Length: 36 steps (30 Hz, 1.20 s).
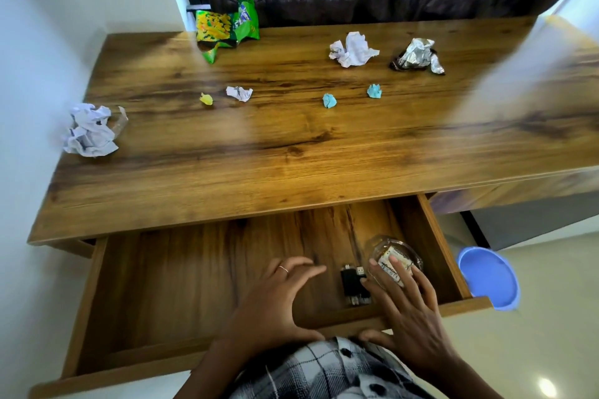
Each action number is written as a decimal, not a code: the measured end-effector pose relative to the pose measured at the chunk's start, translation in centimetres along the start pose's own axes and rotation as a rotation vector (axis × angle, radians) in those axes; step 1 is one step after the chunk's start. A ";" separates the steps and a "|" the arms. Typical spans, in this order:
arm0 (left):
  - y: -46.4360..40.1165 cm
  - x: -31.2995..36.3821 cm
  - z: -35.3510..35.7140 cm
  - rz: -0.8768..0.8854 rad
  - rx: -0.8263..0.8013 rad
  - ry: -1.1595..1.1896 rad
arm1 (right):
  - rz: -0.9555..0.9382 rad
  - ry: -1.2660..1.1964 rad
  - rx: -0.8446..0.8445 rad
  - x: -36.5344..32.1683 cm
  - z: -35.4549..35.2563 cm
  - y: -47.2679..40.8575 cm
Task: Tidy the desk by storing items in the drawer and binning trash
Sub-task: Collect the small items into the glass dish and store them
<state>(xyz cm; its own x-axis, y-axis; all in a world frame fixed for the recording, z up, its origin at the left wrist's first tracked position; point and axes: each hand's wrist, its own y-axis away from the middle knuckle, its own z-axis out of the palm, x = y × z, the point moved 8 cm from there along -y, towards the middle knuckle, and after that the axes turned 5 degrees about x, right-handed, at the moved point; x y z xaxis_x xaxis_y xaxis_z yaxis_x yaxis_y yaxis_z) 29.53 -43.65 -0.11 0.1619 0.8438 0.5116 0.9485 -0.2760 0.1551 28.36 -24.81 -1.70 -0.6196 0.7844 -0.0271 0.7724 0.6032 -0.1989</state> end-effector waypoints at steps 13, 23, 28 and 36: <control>-2.0 -2.2 -3.5 -0.064 0.483 -0.356 | 0.104 0.074 0.013 2.0 0.9 -7.3; -6.4 -4.5 -5.6 -0.002 0.763 -0.393 | 0.078 0.050 0.207 2.2 0.2 -14.5; -7.3 -4.2 -5.8 0.077 0.853 -0.456 | 0.040 0.077 0.396 1.9 -1.0 -14.8; -7.1 -4.6 -5.3 0.063 0.849 -0.379 | 0.079 0.046 0.398 1.9 -0.7 -14.5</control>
<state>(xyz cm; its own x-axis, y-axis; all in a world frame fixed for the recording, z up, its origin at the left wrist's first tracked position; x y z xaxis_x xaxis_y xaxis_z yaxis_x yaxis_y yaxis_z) 20.58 -47.97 0.89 0.1563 0.9740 0.1643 0.7921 -0.0242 -0.6099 16.11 -32.00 1.85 -0.5469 0.8370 -0.0153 0.6970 0.4452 -0.5622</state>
